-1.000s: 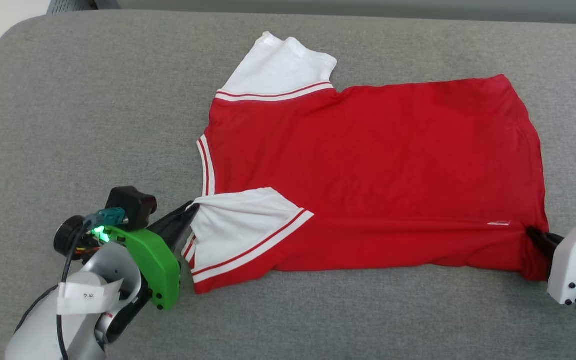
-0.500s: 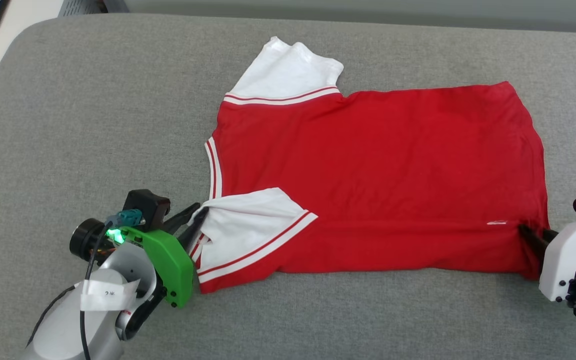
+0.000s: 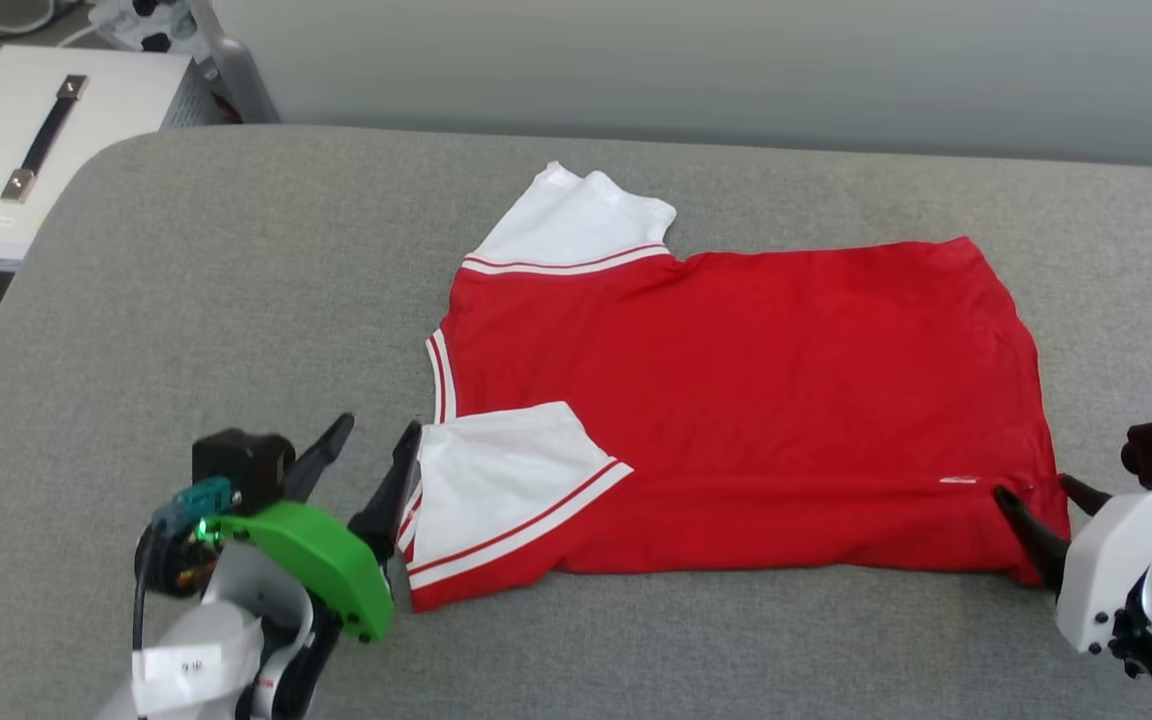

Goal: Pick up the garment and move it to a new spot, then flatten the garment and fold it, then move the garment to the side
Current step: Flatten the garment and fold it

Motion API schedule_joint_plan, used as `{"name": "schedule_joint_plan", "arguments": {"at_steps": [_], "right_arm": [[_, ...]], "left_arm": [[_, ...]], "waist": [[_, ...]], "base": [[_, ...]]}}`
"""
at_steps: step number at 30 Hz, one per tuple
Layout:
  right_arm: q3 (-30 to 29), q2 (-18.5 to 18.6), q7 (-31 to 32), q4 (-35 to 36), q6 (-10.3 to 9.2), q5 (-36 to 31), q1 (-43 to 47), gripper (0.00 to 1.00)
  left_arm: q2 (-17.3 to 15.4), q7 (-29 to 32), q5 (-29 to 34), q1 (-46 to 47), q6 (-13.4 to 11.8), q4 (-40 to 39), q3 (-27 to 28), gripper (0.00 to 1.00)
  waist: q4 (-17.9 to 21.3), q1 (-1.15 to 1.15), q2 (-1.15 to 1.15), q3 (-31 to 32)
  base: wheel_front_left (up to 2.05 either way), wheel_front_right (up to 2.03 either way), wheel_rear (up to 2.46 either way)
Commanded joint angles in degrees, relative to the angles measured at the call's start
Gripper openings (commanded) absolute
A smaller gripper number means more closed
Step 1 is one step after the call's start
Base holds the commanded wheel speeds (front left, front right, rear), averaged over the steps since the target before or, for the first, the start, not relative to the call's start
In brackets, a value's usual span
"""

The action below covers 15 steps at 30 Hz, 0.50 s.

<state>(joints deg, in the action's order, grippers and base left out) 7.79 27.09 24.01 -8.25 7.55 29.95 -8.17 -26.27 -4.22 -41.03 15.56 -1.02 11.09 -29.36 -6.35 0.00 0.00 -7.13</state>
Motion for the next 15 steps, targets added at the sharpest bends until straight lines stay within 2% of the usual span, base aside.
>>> {"name": "schedule_joint_plan", "arguments": {"at_steps": [1,9,15], "right_arm": [[-0.54,-0.57,0.38,1.23,-0.06,-0.88,1.16,1.0],[-4.92,-3.83,2.15,9.02,-0.06,-3.93,5.8,1.0],[-7.67,-5.78,4.24,12.74,-0.06,-6.09,8.01,1.0]], "left_arm": [[-0.25,0.38,-0.49,-2.28,-1.51,-1.45,0.37,1.0],[-1.88,8.25,-2.0,-11.03,-10.21,-8.4,-0.24,1.0],[-2.35,12.85,-1.61,-12.14,-12.83,-9.42,-2.07,1.0]], "waist": [[0.4,0.0,0.0,1.58],[0.94,0.0,0.0,2.06],[1.46,0.0,0.0,0.31]], "base": [[0.0,0.0,0.0],[0.0,0.0,0.0],[0.0,0.0,0.0]]}}
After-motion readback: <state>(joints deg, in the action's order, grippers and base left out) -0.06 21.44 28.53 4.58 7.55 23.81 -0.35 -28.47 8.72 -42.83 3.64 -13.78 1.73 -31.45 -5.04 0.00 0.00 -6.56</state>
